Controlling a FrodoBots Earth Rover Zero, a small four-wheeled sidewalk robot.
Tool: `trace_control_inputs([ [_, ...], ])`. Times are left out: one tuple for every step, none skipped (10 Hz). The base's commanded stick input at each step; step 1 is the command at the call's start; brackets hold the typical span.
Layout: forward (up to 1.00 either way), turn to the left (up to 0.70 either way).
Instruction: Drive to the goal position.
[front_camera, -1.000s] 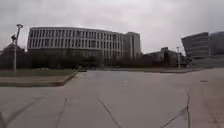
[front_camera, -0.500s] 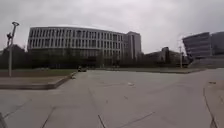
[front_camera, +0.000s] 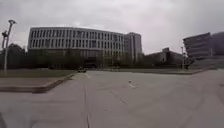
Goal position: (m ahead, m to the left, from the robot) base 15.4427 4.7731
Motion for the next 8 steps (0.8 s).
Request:
trace_control_inputs([
  [1.00,0.00],
  [1.00,0.00],
  [1.00,0.00],
  [1.00,0.00],
  [1.00,0.00],
  [1.00,0.00],
  [1.00,0.00],
  [1.00,0.00],
])
